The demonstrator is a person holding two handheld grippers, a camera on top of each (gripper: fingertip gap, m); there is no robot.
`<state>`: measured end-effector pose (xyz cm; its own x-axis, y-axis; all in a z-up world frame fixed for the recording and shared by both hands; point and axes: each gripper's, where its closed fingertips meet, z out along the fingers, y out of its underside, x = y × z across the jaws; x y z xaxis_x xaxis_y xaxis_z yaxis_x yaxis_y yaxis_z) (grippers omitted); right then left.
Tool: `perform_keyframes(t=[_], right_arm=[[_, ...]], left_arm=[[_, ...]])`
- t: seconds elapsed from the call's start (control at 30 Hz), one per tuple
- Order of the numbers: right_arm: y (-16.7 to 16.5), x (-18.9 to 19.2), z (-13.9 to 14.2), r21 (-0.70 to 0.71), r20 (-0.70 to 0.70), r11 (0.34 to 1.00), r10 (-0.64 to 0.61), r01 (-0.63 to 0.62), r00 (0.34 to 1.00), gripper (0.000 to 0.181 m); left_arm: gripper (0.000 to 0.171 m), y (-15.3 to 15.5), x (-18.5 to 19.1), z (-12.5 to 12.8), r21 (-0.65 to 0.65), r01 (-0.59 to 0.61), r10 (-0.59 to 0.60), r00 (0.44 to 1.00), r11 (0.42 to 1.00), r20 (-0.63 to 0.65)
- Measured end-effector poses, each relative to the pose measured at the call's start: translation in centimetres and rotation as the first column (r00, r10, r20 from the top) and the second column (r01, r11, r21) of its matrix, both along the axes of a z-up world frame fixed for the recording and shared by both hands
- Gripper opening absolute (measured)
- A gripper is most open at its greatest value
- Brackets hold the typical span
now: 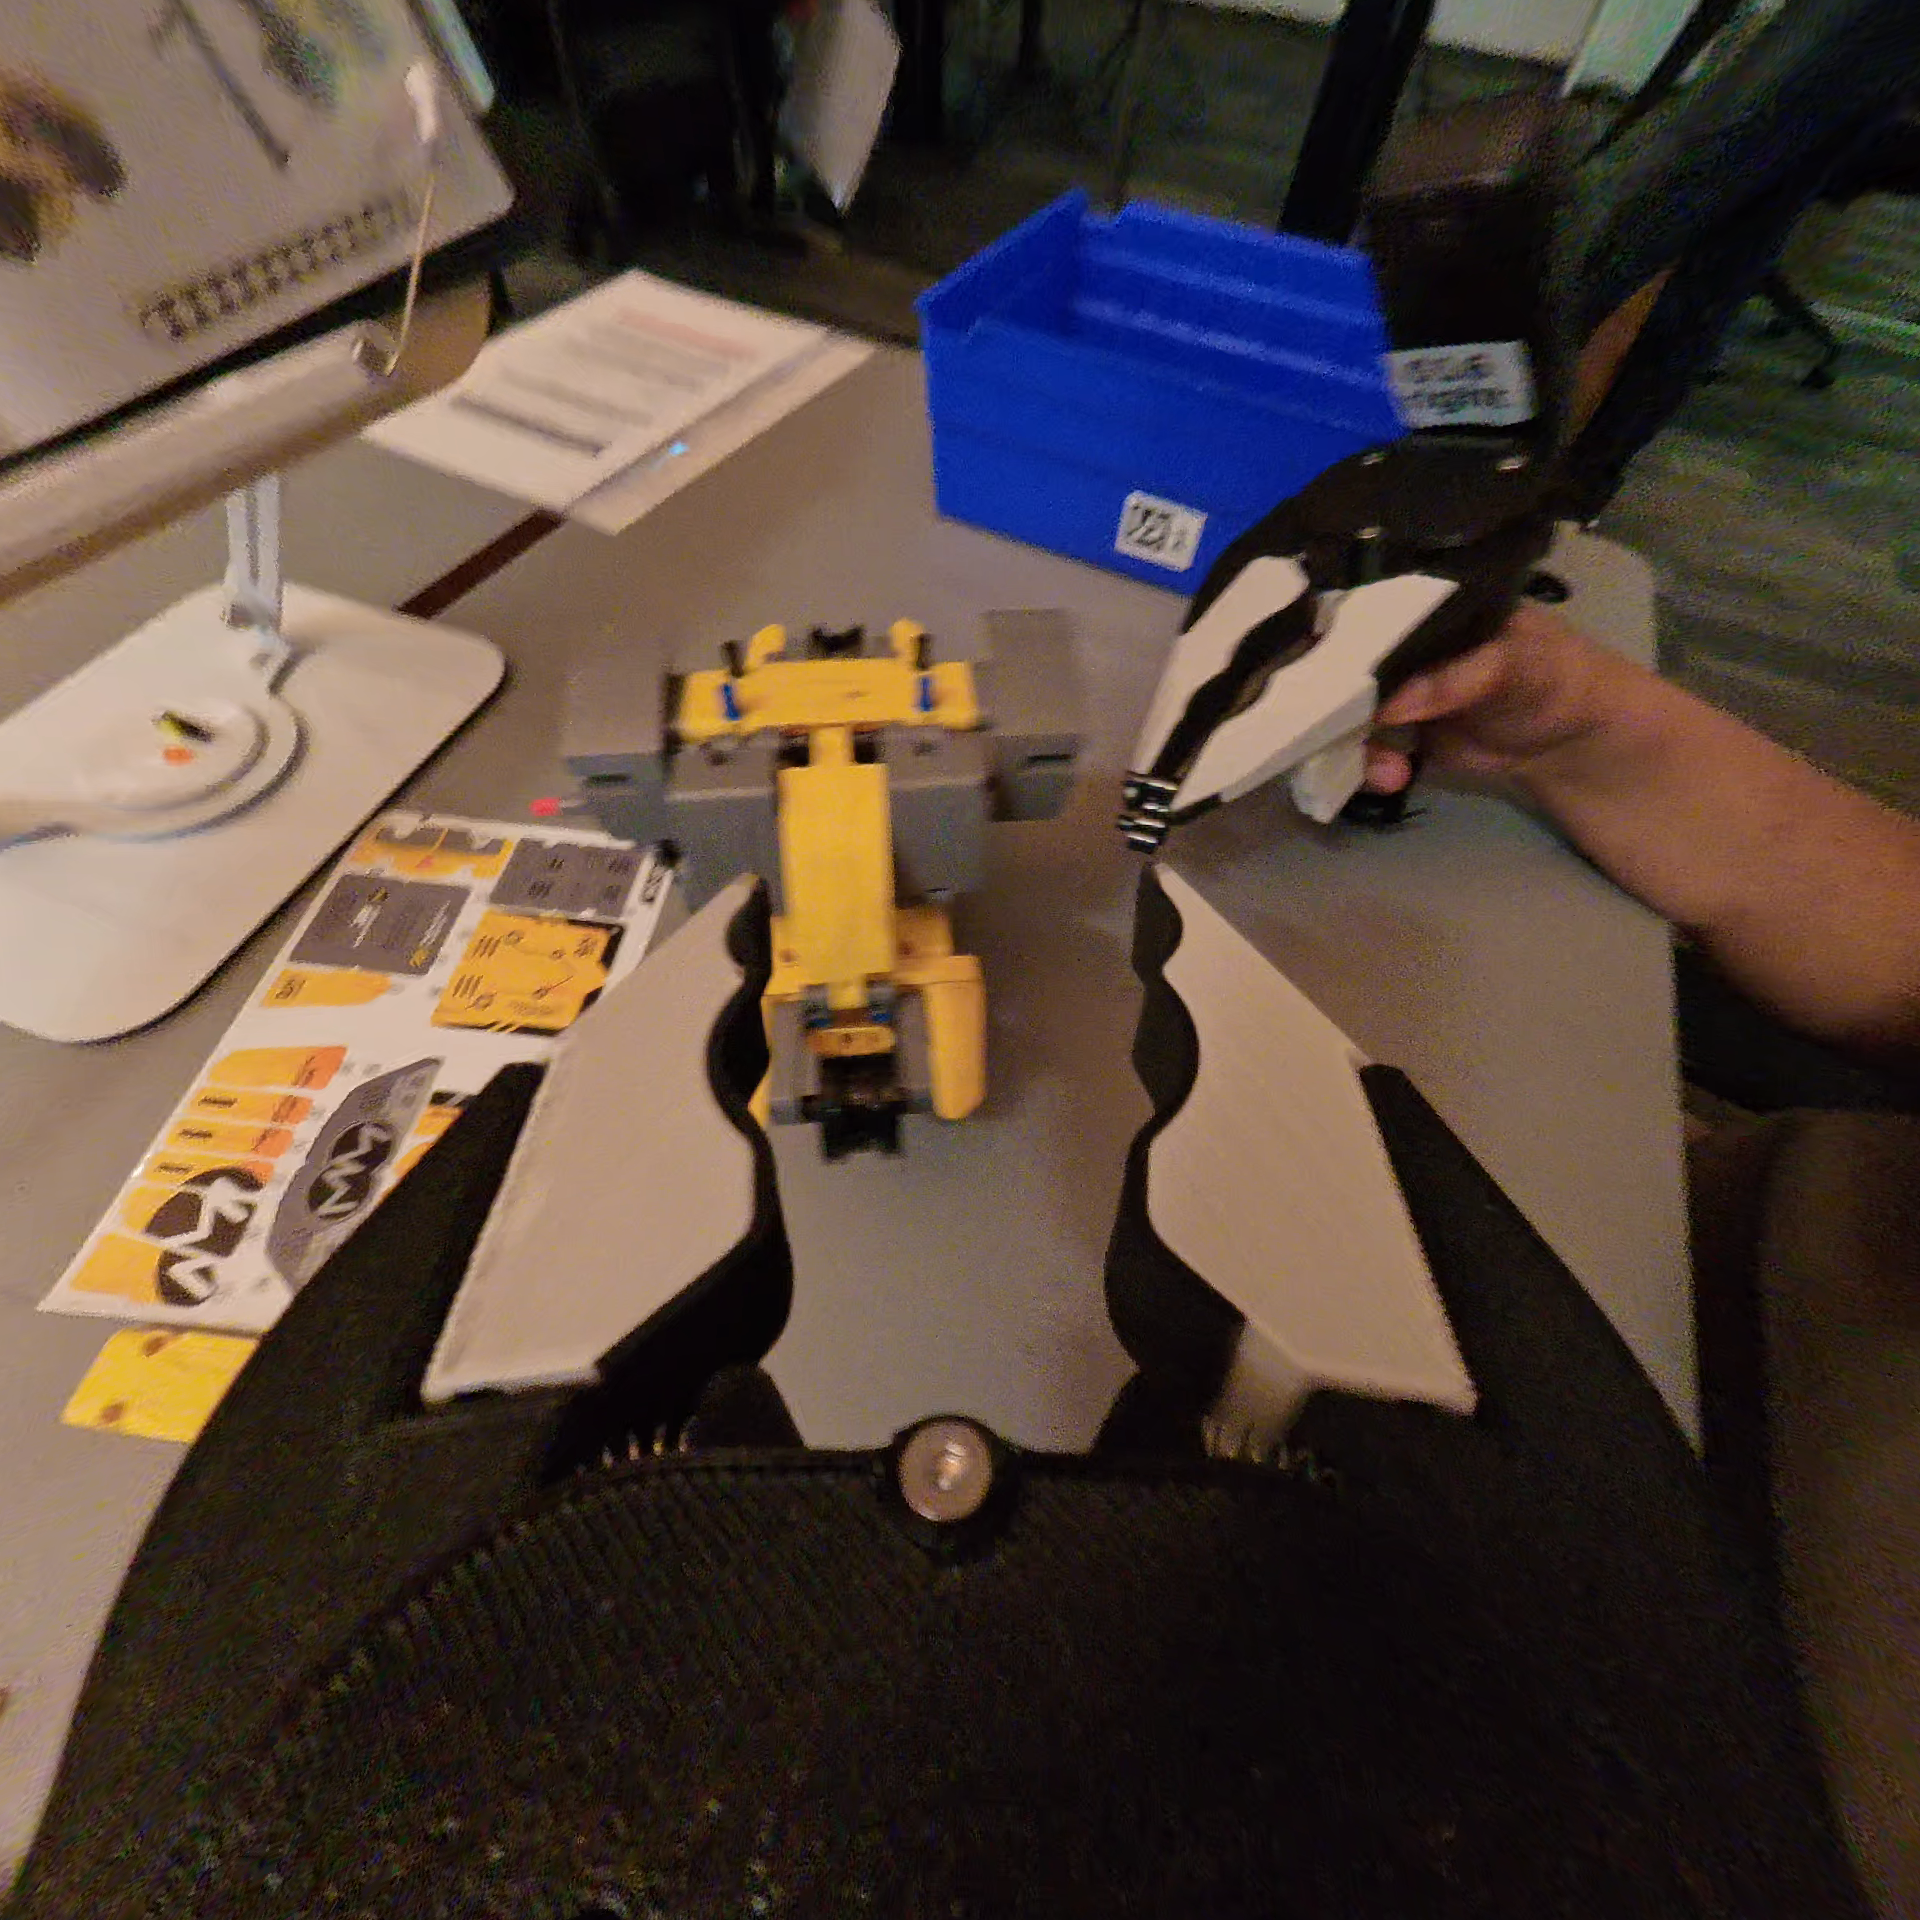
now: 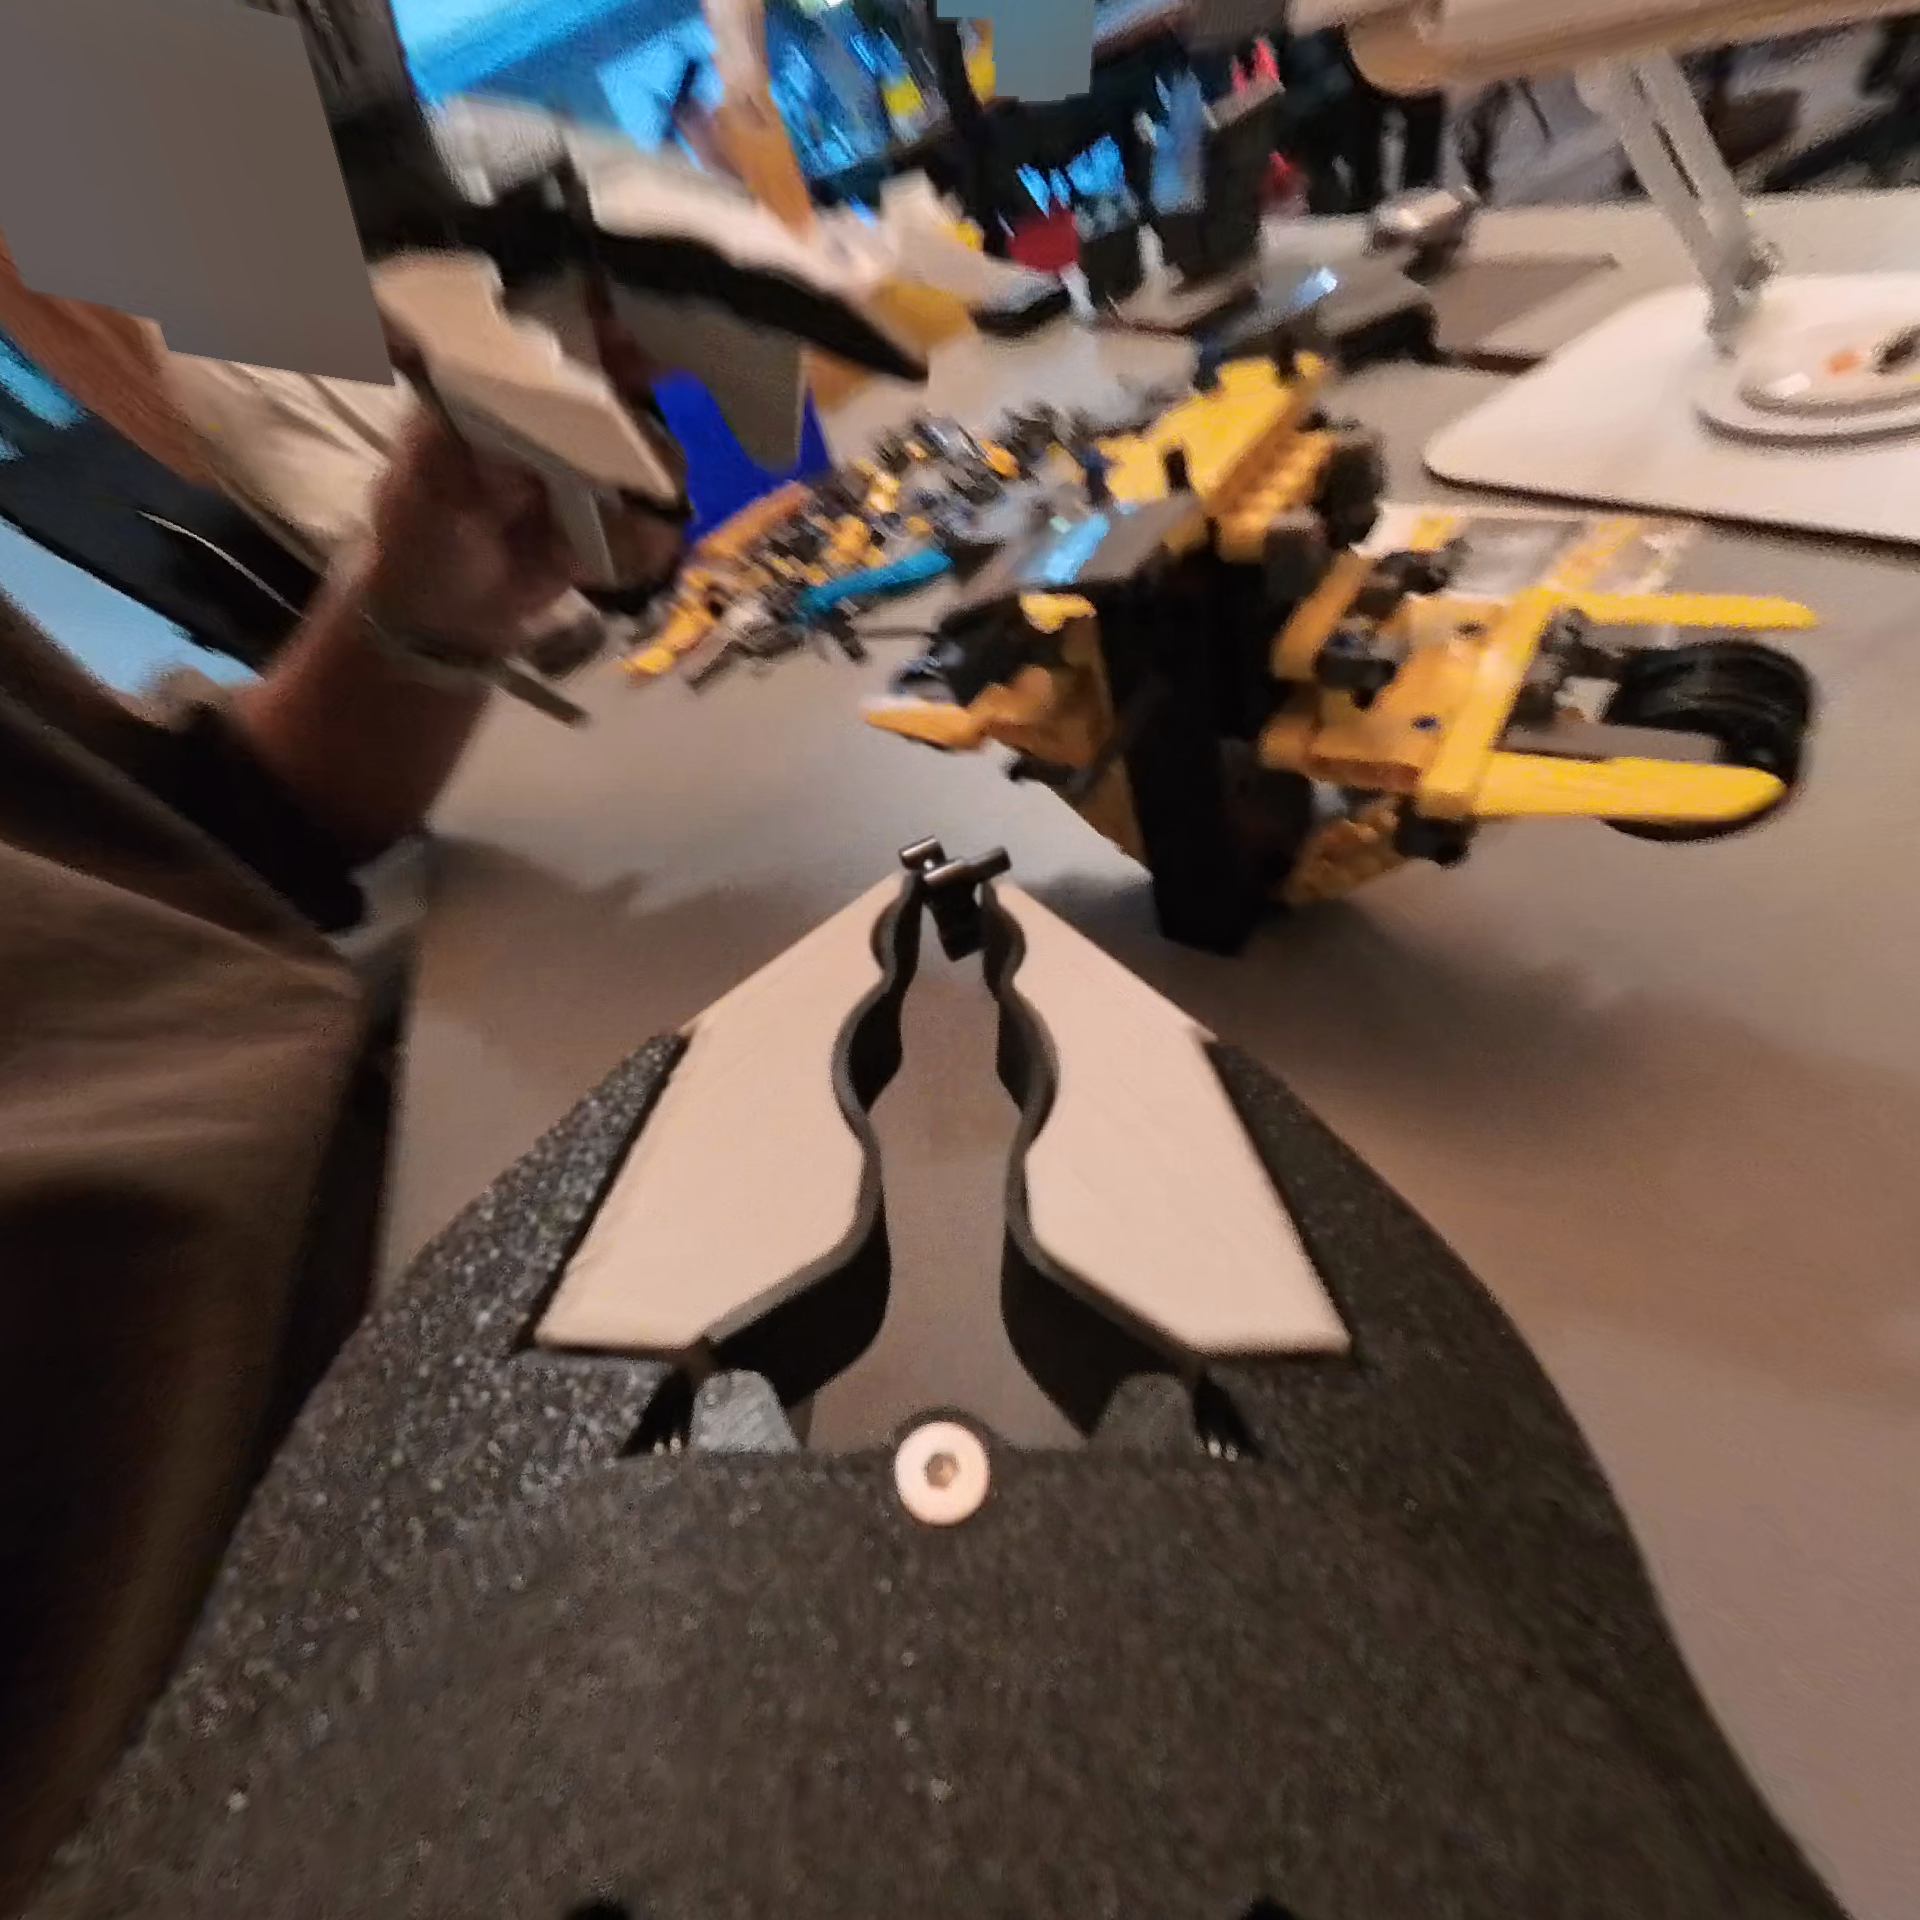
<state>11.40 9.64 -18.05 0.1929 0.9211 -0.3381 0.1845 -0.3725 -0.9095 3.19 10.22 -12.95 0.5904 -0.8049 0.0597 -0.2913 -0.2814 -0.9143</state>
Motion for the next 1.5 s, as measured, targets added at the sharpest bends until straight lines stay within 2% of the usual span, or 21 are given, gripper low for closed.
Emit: perform_keyframes(t=[0.1,0.2,0.27,0.37,0.5,0.6,0.7,0.77,0.8,0.87,0.97,1.23,1.33,1.4,1.5], right_arm=[[-2.3,-0.9,1.8,-0.035,-0.114,0.995,0.084,-0.089,0.99,0.01],[-4.1,-2.3,2.1,-0.017,-0.112,0.991,0.132,-0.134,0.985,0.01],[-4.8,-3.0,2.0,0.0,-0.096,0.991,0.136,-0.137,0.986,0.01],[-5.5,-3.4,2.5,0.002,-0.121,0.992,0.126,-0.127,0.985,0.01],[-5.4,-3.2,2.5,0.013,-0.124,0.997,0.073,-0.072,0.99,0.01],[-5.4,-3.0,3.2,-0.041,-0.209,0.997,0.058,-0.068,0.976,0.01],[-5.4,-3.0,3.2,-0.086,-0.261,0.993,0.058,-0.083,0.964,0.01],[-5.9,-2.8,4.7,-0.138,-0.389,0.979,0.085,-0.149,0.918,0.01],[-5.9,-2.5,5.6,-0.173,-0.462,0.968,0.084,-0.182,0.883,0.01],[-5.6,-2.2,5.9,-0.218,-0.519,0.955,0.063,-0.203,0.852,0.009],[-5.3,-2.3,5.3,-0.22,-0.504,0.959,0.043,-0.176,0.863,0.01],[-5.3,-2.7,5.6,-0.194,-0.522,0.972,0.016,-0.136,0.853,0.011],[-4.9,-3.1,5.5,-0.166,-0.492,0.985,-0.035,-0.054,0.87,0.021],[-4.3,-3.2,5.2,-0.163,-0.458,0.987,-0.092,0.018,0.884,0.034],[-3.4,-3.1,4.7,-0.229,-0.414,0.965,-0.217,0.13,0.884,0.051]], left_arm=[[0.059,-3.9,2.5,-0.4,-0.004,0.083,-0.083,0.996,0.997,0.032],[0.053,-5.8,4.8,-1.9,-0.048,0.143,-0.139,0.988,0.989,0.066],[0.039,-6.1,5.5,-2.6,-0.063,0.158,-0.152,0.985,0.985,0.081],[0.034,-6.3,6.0,-3.1,-0.086,0.165,-0.157,0.984,0.983,0.089],[0.027,-6.3,5.8,-3.3,-0.021,0.13,-0.129,0.991,0.991,0.024],[0.021,-6.4,6.0,-3.5,0.028,0.117,-0.116,0.993,0.993,-0.015],[0.024,-6.8,6.6,-3.4,0.04,0.126,-0.126,0.992,0.991,0.009],[0.034,-6.7,7.0,-3.8,0.013,0.123,-0.123,0.992,0.992,0.037],[0.032,-6.7,7.1,-3.7,0.01,0.122,-0.122,0.99,0.993,0.066],[0.024,-6.8,7.3,-2.8,0.025,0.123,-0.126,0.98,0.992,0.153],[0.019,-6.7,7.3,-1.6,0.037,0.111,-0.117,0.963,0.993,0.241],[0.013,-6.4,6.9,-1.2,0.029,0.077,-0.082,0.946,0.997,0.313],[0.013,-6.3,6.5,-1.0,0.052,0.05,-0.064,0.948,0.997,0.312],[0.012,-6.0,6.0,-1.0,0.085,0.017,-0.04,0.958,0.996,0.286],[0.012,-4.9,4.6,-1.3,0.175,-0.081,0.05,0.983,0.981,0.177]])
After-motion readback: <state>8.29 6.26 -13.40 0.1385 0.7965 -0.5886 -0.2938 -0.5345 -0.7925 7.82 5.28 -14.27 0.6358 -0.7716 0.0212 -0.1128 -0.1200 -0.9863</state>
